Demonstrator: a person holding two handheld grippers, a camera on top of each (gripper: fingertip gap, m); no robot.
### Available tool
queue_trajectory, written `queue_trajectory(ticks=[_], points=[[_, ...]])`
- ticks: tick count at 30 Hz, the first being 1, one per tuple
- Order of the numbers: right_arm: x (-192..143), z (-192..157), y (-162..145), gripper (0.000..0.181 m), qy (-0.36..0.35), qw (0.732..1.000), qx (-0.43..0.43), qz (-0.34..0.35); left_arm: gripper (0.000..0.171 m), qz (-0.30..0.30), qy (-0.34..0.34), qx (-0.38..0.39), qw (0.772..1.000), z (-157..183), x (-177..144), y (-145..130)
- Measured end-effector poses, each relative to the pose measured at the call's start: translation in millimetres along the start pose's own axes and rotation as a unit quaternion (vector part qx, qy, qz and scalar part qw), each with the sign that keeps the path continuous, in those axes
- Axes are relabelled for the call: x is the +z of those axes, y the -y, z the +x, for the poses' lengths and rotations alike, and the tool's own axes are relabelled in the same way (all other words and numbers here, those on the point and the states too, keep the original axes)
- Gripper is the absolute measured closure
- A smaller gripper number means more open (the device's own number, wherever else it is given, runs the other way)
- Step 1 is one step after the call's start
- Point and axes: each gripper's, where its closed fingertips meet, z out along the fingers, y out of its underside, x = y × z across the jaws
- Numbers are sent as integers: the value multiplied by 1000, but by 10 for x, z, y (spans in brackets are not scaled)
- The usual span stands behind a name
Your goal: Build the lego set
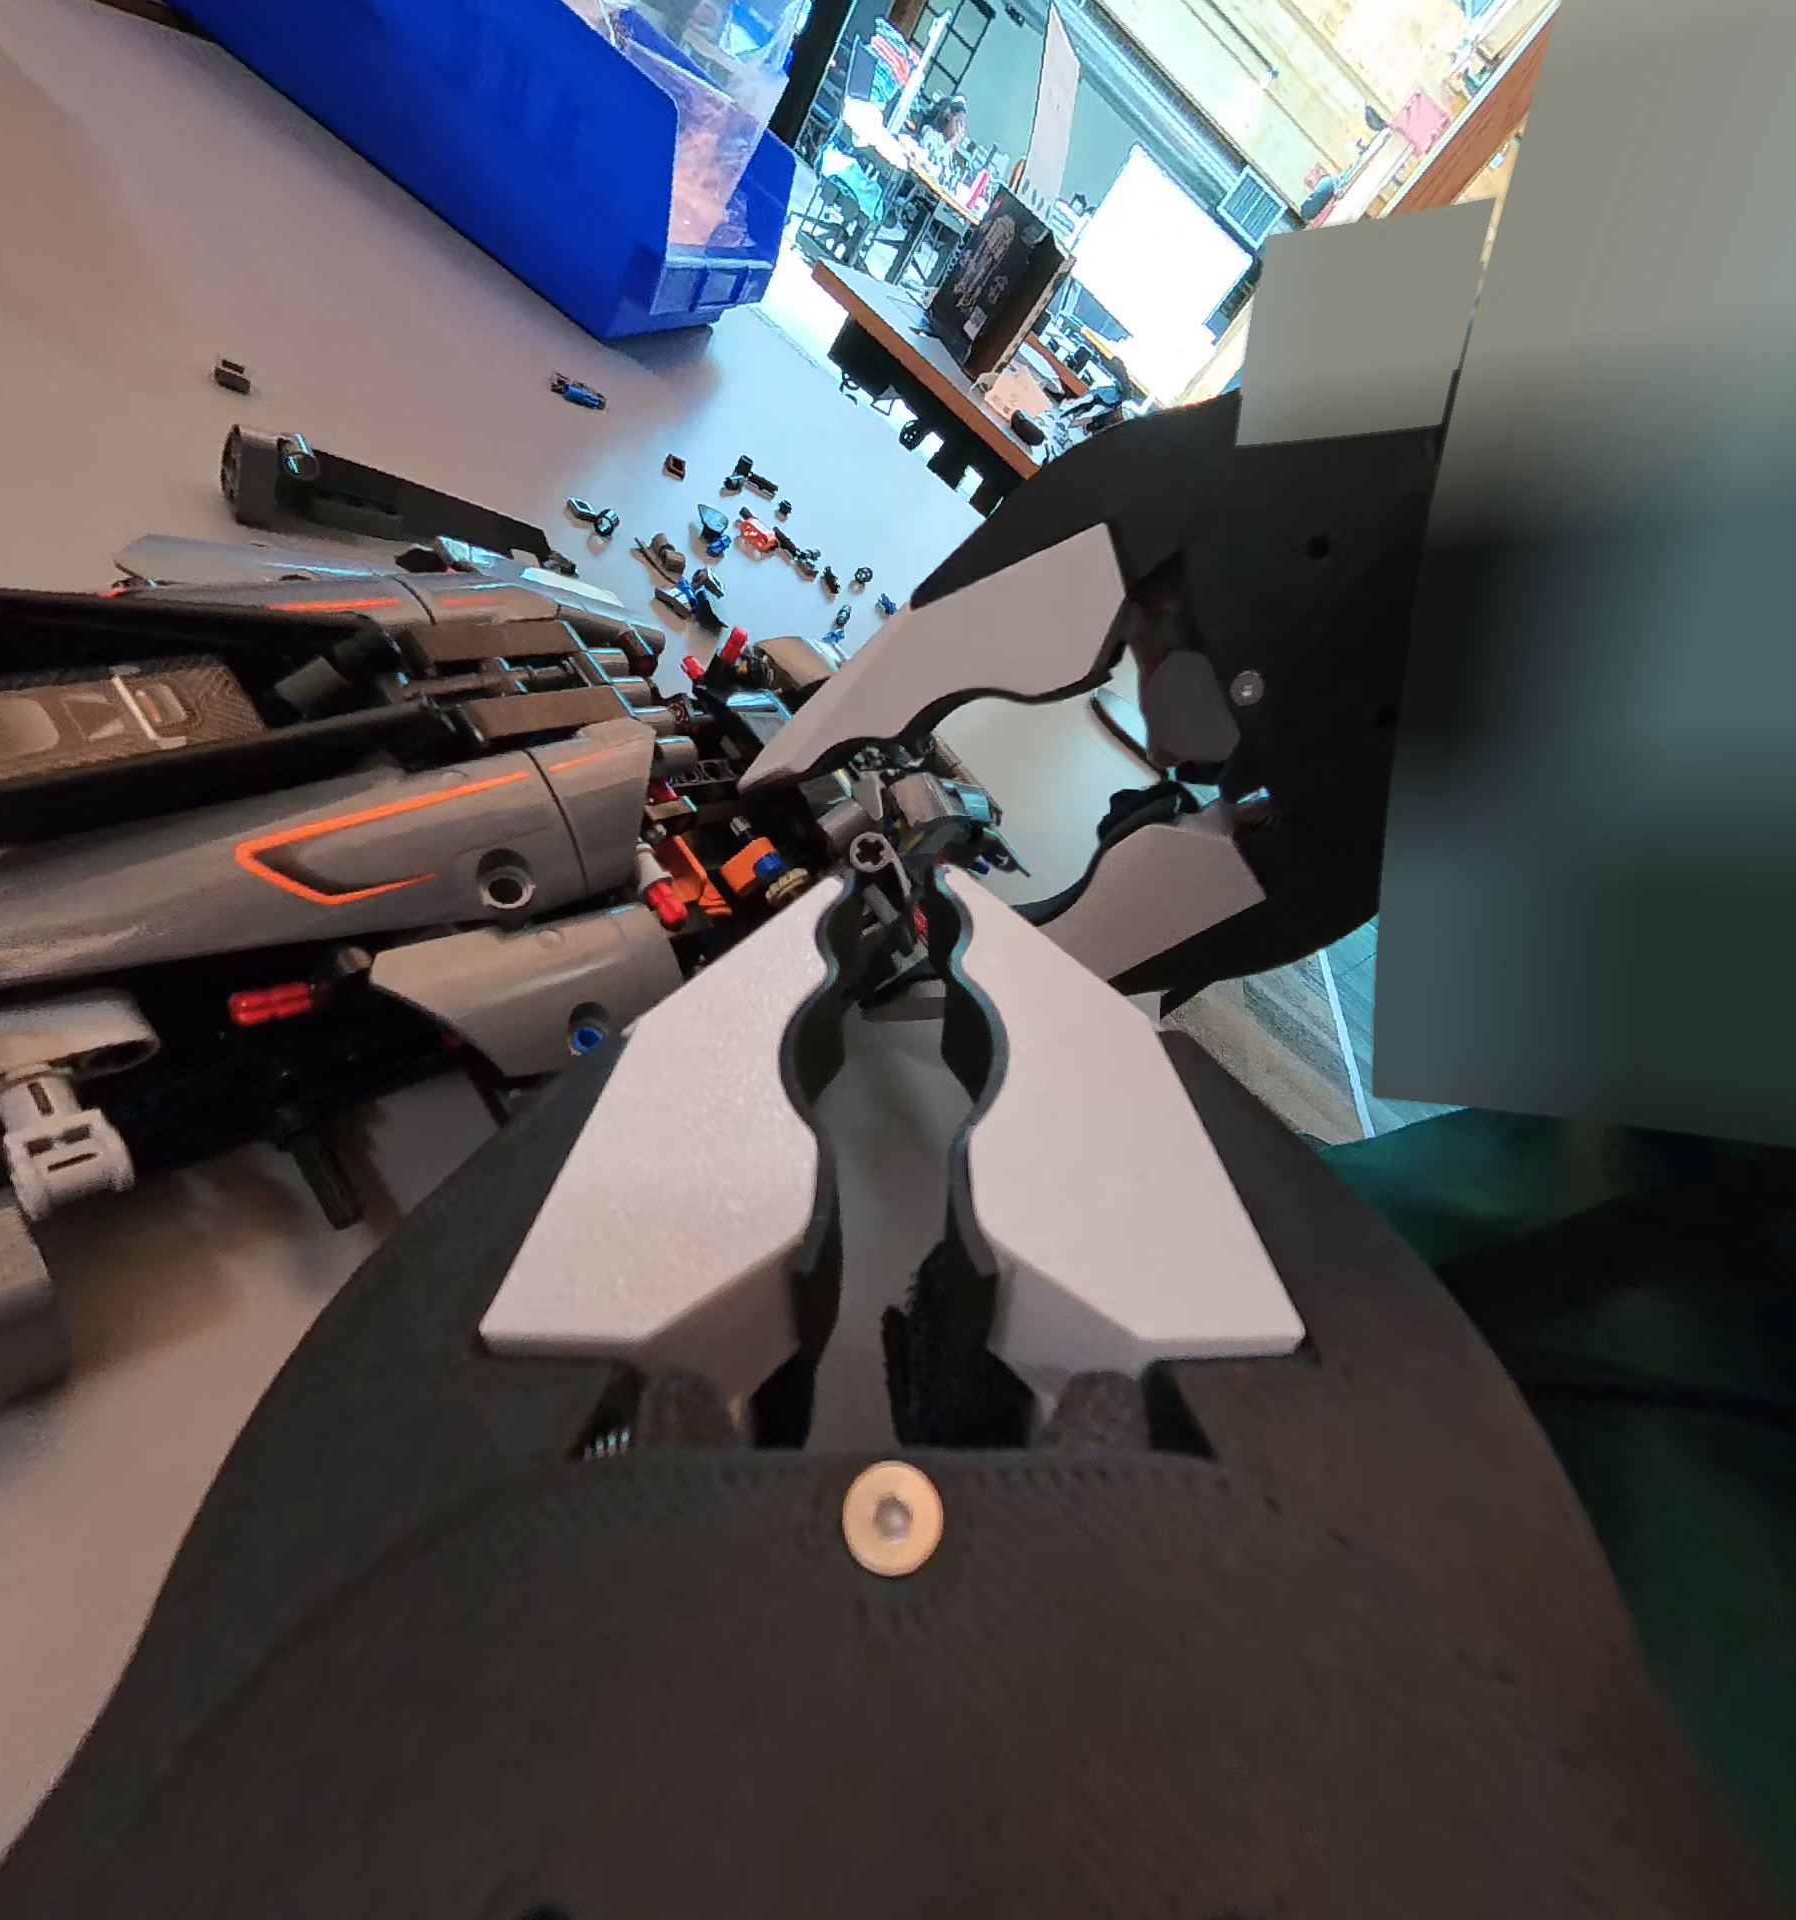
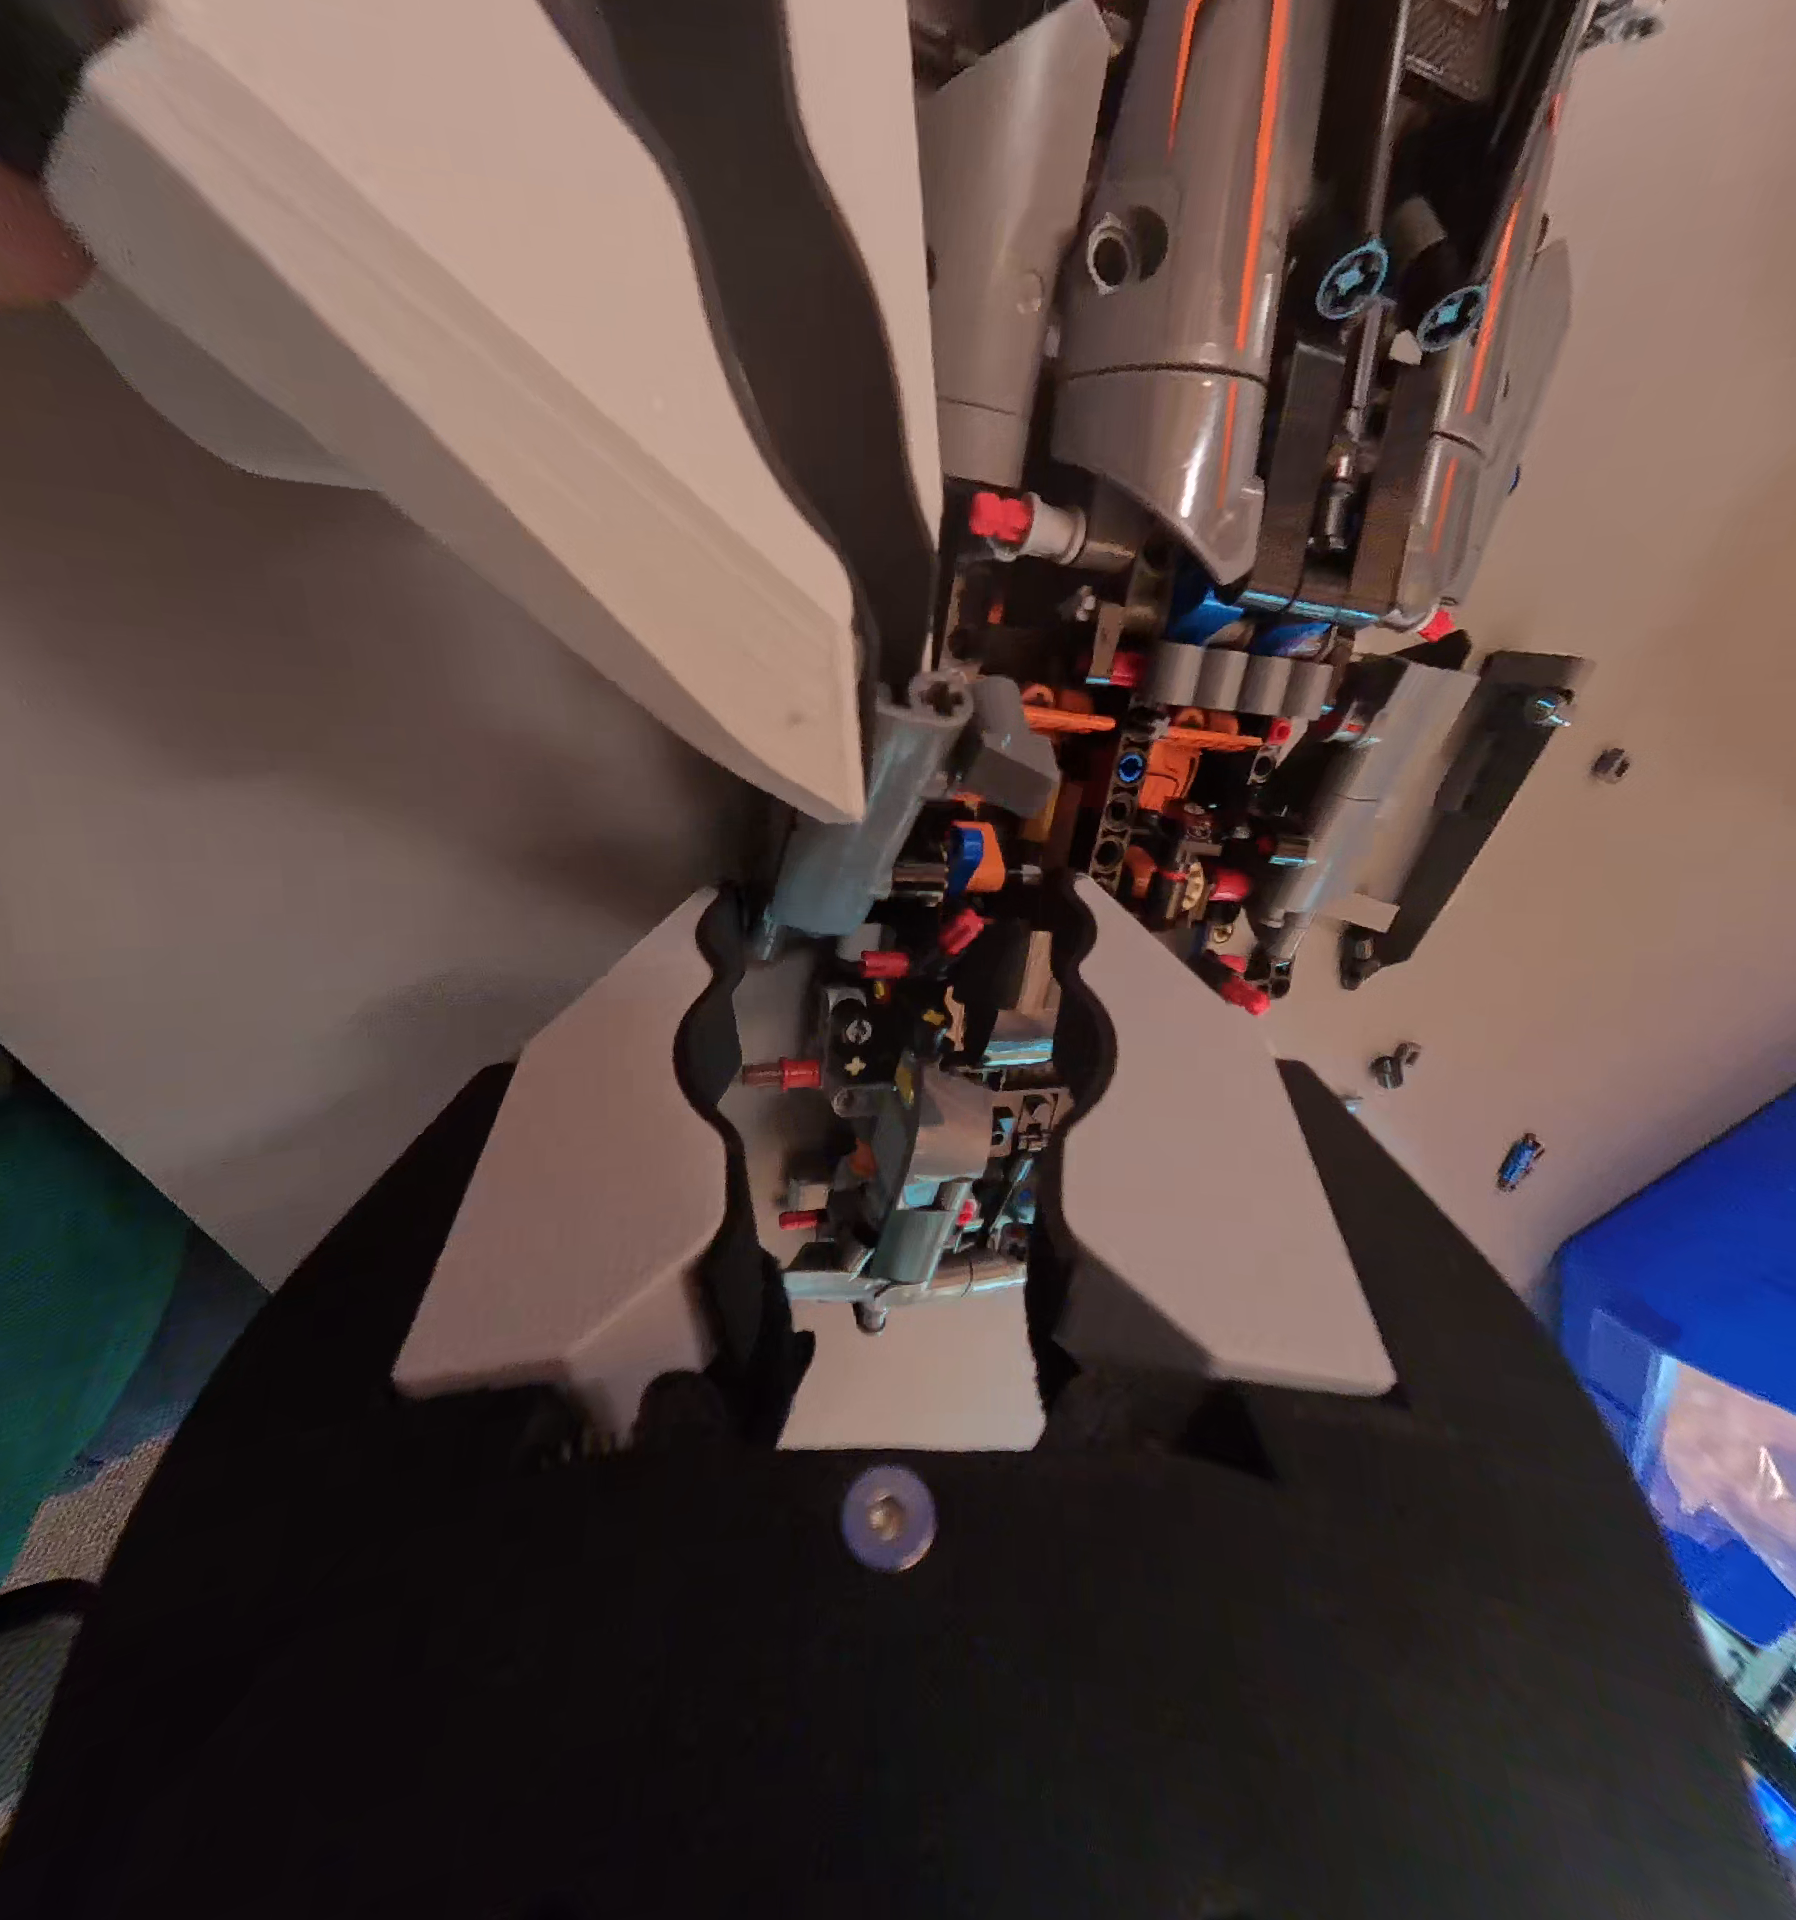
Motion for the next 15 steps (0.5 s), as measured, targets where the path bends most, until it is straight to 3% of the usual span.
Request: queue_trajectory(ticks=[15], points=[[57,4,-90,126,2,999,-2,-40,164,-12,-15,1,1000,12,59,-8]])
